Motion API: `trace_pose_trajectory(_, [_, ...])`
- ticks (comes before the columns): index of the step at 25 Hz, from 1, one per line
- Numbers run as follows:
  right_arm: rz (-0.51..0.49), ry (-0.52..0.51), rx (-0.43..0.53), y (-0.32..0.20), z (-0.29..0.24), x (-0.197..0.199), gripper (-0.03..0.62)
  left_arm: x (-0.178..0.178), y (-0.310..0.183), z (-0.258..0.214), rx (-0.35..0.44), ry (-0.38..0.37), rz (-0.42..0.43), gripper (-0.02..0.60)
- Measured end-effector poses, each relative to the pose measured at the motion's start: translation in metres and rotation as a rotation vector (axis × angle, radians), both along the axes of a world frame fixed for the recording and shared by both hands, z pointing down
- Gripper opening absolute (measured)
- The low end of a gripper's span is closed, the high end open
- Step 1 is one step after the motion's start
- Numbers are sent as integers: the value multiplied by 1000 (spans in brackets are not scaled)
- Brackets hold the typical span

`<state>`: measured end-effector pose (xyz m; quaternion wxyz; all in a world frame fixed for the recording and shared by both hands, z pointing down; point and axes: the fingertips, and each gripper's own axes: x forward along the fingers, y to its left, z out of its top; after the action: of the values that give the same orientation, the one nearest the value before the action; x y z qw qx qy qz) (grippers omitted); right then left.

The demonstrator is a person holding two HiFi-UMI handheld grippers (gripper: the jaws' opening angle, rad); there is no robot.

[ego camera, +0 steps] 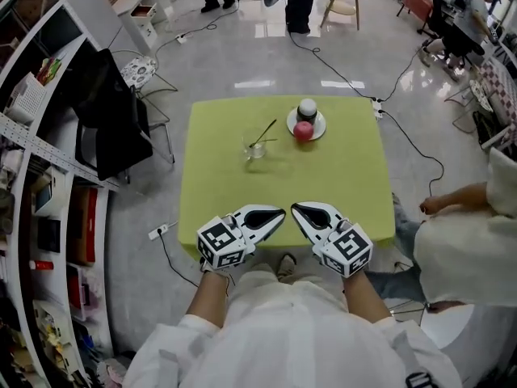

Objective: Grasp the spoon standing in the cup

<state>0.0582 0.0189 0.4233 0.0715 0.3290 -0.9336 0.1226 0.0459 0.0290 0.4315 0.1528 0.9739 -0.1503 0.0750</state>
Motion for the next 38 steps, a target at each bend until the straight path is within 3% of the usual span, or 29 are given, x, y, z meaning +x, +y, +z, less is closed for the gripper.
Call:
trace_pose_trajectory(7, [-14, -7, 8, -18, -4, -9, 5, -9, -25, -1, -1, -6, -25, 3])
trace_pose_trajectory(13, [10, 26, -3, -39, -2, -16, 5, -16, -45, 4, -28, -13, 10, 3])
trace_pose_trajectory(26, [65, 151, -5, -91, 13, -26, 6, -35, -91, 16, -53, -35, 47, 3])
trace_pose_trajectory(38, [66, 252, -28, -114, 35, -23, 34, -27, -113, 33, -83, -39, 55, 3])
